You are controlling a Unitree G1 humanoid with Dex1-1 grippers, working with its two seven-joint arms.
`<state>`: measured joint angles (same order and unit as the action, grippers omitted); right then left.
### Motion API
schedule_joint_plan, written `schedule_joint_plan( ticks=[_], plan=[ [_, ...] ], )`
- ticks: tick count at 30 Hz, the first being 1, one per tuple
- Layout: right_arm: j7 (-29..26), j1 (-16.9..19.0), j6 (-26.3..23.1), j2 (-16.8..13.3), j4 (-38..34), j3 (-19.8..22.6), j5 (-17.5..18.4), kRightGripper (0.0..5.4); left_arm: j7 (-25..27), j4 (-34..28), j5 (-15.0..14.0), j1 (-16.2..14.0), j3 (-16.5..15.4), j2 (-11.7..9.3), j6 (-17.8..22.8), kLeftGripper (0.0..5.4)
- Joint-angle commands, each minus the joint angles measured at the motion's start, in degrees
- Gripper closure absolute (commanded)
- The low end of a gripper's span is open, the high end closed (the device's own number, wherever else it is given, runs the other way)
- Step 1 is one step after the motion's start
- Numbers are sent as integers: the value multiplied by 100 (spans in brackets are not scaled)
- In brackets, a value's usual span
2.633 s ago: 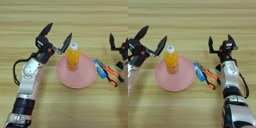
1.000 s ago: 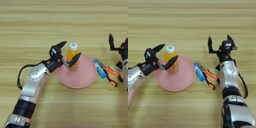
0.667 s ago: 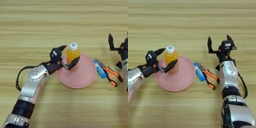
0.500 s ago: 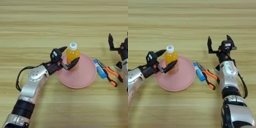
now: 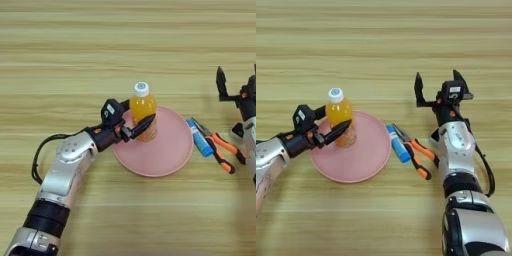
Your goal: Move the objects on the table
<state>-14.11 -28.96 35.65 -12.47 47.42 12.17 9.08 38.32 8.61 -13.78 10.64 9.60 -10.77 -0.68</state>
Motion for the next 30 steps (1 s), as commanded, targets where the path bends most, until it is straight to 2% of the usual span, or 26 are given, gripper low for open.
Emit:
schedule_joint_plan(
  ticks=[1,12,16,22,24,27,30],
  plan=[
    [32,-112,12,-7,-27,-16,-39,0,-27,120,168,83,1,-52,-24,208],
    [-33,-133,62,-21,9,-35,-42,0,-30,150,169,219,-57,-61,-94,209],
    [-297,-87,40,7,-187,-49,121,0,10,30,147,257,-101,-89,-103,209],
    [-1249,109,-408,70,-1270,-321,653,0,77,-87,113,297,-163,-231,-73,209],
    [-1781,275,-776,55,-1900,-490,1027,0,94,-135,92,303,-179,-267,-69,209],
    [-2554,599,-1465,-175,-2951,-874,1409,0,168,-271,88,300,-168,-338,-71,209],
    [-3016,828,-2070,-411,-3680,-1097,1605,0,221,-400,74,291,-158,-373,-38,209]
  ],
)
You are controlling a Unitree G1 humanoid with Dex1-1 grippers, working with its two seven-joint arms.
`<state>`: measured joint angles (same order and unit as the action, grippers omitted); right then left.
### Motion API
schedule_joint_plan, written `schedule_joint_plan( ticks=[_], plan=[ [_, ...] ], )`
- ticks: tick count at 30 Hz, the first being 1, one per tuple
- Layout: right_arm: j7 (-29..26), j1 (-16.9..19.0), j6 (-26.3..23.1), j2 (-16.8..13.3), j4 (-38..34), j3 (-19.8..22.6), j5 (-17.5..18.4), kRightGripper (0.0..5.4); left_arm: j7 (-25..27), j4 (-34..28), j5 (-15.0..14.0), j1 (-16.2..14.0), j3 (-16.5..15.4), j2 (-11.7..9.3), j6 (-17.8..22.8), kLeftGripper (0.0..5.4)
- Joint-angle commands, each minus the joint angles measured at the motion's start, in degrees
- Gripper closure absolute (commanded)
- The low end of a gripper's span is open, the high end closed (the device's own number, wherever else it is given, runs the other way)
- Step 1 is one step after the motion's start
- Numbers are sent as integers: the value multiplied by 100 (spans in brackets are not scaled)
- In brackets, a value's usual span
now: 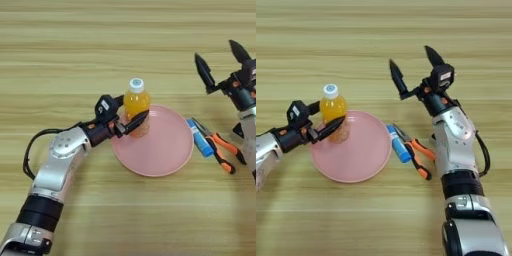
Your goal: Move the objects on the table
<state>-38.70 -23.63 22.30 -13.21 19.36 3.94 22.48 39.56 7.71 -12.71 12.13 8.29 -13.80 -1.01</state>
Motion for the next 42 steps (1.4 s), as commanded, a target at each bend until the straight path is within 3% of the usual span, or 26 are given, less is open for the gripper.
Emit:
schedule_joint_plan(
  ticks=[1,11,20,25,35,42],
  plan=[
    [-681,348,-934,-404,-1054,-322,320,0,109,-336,-38,142,-23,-78,4,209],
    [-1656,390,-2080,-934,-1527,-547,468,0,196,-641,-6,106,15,-136,-11,209],
    [-2172,510,-2483,-1171,-1778,-826,245,0,236,-811,-12,71,18,-153,32,209],
    [-2175,463,-2298,-1217,-1522,-1128,-283,0,273,-901,-25,53,31,-156,43,209],
    [-1957,360,-1808,-987,-921,-1635,-1147,0,360,-1030,-64,17,28,-203,35,209],
    [-1737,205,-1636,-727,-662,-1644,-1306,0,395,-1054,-84,-27,22,-215,47,209]
  ],
)
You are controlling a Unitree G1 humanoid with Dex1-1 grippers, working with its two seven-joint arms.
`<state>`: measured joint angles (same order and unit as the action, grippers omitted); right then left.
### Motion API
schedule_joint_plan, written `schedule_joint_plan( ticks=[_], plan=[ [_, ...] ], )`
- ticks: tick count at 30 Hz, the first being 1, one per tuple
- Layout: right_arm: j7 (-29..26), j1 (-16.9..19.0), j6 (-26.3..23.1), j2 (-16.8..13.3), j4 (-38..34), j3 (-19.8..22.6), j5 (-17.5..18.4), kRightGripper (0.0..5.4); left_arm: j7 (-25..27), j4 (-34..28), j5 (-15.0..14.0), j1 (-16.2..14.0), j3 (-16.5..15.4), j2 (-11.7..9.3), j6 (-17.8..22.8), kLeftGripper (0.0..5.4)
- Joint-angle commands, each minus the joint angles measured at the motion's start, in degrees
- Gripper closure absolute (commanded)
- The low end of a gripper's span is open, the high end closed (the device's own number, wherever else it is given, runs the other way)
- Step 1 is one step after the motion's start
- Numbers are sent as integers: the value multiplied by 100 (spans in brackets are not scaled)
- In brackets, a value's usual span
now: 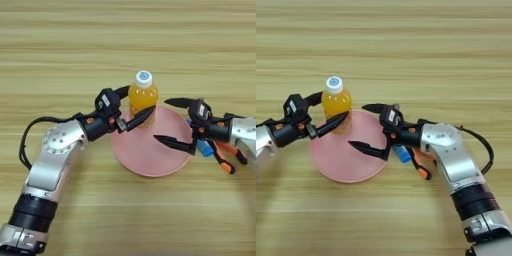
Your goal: Move the objects on the table
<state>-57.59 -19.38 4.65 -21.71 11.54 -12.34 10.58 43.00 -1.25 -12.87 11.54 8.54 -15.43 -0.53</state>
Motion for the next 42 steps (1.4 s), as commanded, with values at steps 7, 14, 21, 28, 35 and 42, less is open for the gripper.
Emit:
schedule_joint_plan(
  ticks=[7,14,21,28,35,42],
  plan=[
    [393,-454,215,367,317,-12,-167,0,101,-156,-102,64,-11,-70,15,209],
    [359,-587,213,552,433,-190,-247,0,88,-151,-105,104,-18,-78,12,209],
    [369,-643,259,717,528,-333,-349,0,63,-152,-87,101,8,-52,-10,209],
    [382,-675,296,800,546,-359,-371,71,43,-157,-79,92,28,-50,-13,209],
    [389,-679,300,822,503,-358,-360,148,31,-135,-64,81,46,-45,-40,209],
    [394,-669,301,824,445,-339,-319,184,12,-103,-41,68,61,-38,-62,209]
  ],
)
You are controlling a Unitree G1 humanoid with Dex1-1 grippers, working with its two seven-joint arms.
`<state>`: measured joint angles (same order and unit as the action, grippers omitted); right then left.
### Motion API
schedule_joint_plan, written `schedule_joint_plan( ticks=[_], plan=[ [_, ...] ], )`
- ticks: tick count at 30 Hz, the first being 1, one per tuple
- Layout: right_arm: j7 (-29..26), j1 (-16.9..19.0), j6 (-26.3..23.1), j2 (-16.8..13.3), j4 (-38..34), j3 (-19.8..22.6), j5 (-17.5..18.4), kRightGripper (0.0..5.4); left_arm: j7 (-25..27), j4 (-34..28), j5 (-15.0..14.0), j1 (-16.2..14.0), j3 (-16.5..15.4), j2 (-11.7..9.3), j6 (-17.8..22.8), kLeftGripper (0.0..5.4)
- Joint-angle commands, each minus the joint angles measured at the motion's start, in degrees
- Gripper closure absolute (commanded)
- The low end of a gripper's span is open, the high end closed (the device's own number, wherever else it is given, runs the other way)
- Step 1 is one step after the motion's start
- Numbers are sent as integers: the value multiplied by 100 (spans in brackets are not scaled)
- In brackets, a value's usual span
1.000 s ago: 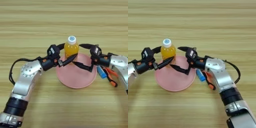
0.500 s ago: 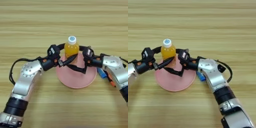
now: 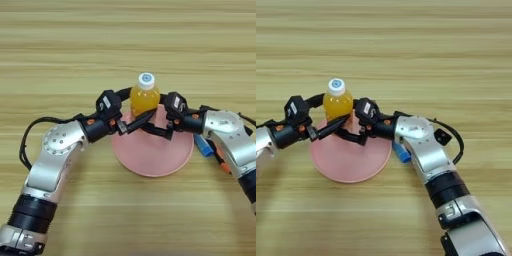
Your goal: Move the objects on the table
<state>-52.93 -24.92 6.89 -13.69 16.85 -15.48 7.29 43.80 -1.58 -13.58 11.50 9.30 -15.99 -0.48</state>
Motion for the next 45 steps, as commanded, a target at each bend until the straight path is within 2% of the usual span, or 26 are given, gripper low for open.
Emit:
schedule_joint_plan(
  ticks=[1,14,16,22,31,35,41,45],
  plan=[
    [-75,-112,74,23,-95,-21,18,186,-72,-67,33,71,-13,20,-67,209],
    [-96,-156,61,-11,-89,92,95,186,-138,-23,88,137,-19,44,-83,209],
    [-98,-165,62,-12,-81,100,96,188,-163,-6,104,160,-28,52,-93,176],
    [-96,-192,77,-6,-46,124,93,190,-140,-29,43,183,-36,87,-181,122],
    [-59,-189,107,-3,7,182,96,194,159,-403,-292,-4,-10,110,-533,37],
    [-48,-199,120,6,62,235,111,194,210,-600,-535,-44,-57,186,-667,4],
    [32,-244,0,6,120,467,262,195,276,-876,-866,-111,-96,258,-855,0],
    [164,-295,-71,-30,181,669,306,196,214,-862,-877,-95,-124,280,-890,0]
  ],
)
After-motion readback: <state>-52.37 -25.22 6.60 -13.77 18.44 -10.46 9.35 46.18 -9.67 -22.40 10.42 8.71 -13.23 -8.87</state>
